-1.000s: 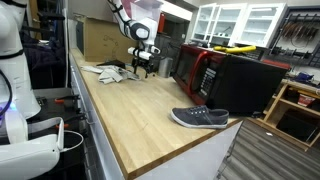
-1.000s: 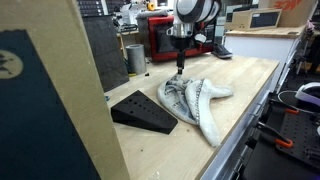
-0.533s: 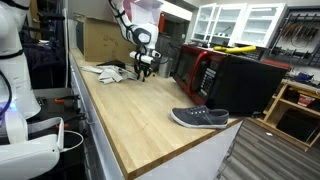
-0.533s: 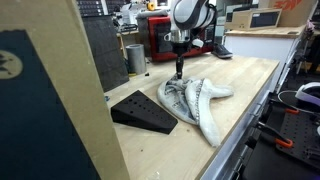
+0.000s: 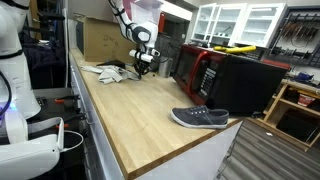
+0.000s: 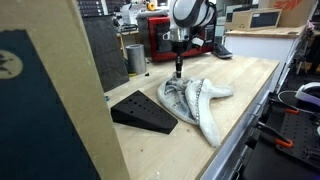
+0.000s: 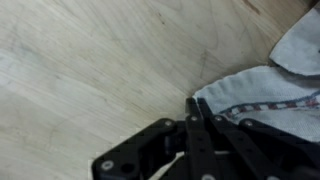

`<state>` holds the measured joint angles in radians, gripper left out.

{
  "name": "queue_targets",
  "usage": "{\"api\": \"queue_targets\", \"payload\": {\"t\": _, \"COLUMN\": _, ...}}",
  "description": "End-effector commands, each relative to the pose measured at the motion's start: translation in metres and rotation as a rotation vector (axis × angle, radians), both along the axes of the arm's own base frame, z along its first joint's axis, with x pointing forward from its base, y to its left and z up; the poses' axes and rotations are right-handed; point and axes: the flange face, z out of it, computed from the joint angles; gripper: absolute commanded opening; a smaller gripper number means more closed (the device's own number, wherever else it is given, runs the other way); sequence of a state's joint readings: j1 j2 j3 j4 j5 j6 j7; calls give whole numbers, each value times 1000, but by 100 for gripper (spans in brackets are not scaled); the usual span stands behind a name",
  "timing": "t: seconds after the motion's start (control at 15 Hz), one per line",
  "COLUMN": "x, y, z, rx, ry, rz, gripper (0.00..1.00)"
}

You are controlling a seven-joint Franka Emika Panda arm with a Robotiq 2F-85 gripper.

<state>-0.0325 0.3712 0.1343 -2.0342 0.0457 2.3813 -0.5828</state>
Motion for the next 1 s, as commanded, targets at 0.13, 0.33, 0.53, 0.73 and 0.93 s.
{"api": "queue_targets", "payload": {"t": 0.13, "x": -16, "y": -52, "z": 70, "rx": 1, "ry": -81, "rz": -139, "gripper": 1}}
{"api": "queue_targets", "payload": {"t": 0.33, "x": -17, "y": -104, "z": 112, "rx": -45, "ry": -178, "rz": -269, "gripper": 1}}
{"api": "queue_targets", "payload": {"t": 0.53, "x": -18, "y": -150, "z": 144, "rx": -136, "ry": -277, "rz": -366, "gripper": 1}}
{"api": "queue_targets", "payload": {"t": 0.73, "x": -22, "y": -177, "z": 164, "rx": -222, "ry": -338, "rz": -422, "gripper": 1}}
{"api": "queue_targets", "payload": {"t": 0.93, "x": -26, "y": -184, "z": 172, "rx": -283, "ry": -356, "rz": -453, "gripper": 1}}
